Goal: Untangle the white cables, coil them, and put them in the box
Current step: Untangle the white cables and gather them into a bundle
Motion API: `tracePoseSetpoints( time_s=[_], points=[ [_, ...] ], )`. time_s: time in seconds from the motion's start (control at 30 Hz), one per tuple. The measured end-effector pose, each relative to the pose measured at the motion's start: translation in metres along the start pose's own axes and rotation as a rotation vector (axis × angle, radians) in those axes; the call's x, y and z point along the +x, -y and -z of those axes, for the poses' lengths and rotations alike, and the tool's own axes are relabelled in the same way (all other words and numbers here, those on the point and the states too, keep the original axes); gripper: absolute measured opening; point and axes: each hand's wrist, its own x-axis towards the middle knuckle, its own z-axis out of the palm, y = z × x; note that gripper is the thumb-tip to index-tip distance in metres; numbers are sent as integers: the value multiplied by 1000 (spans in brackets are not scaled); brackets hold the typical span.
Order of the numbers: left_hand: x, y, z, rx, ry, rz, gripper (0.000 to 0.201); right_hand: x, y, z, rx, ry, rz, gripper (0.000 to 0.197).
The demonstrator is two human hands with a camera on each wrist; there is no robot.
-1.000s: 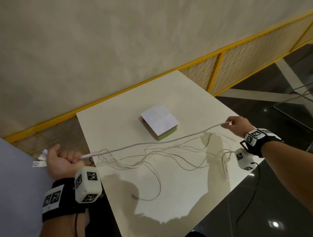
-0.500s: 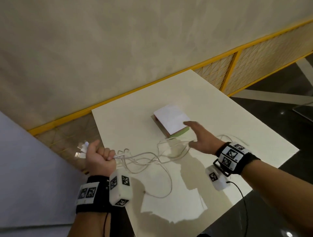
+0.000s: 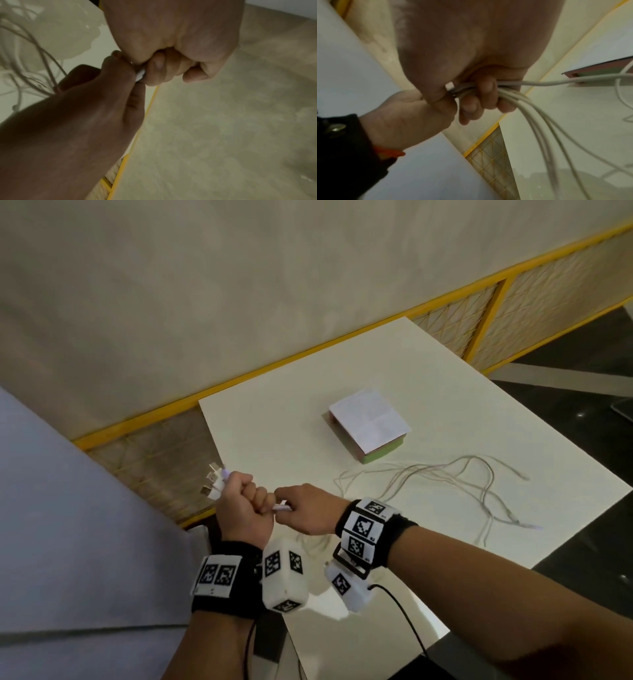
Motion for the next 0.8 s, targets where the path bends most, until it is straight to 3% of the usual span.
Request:
tracePoseSetpoints(
  time_s=[0.1, 0.23, 0.33, 0.47, 0.57, 0.7, 0.77, 0.8],
  points=[
    [6, -4, 2, 0, -18, 2, 49, -2, -10, -1, -116, -6, -31, 33],
    [20, -11, 7, -1, -42, -15, 52, -21, -44, 8, -223, -19, -222, 44],
    [36, -6, 10, 28, -103, 18, 43, -37, -65, 12, -297, -47, -297, 47],
    [60, -10, 19, 49, -180, 84, 43, -60, -95, 21, -383, -80, -455, 39],
    [62, 2, 21, 108, -190, 138, 45, -73, -107, 31, -399, -95, -489, 37],
    [60, 28, 22, -102, -93, 210, 35, -82, -117, 29, -363, -74, -547, 43],
    [55, 37, 24, -47, -11, 245, 29, -83, -121, 27, -345, -63, -584, 44],
    [52, 42, 23, -15, 15, 280, 35, -82, -122, 26, -333, -60, -596, 45]
  ],
)
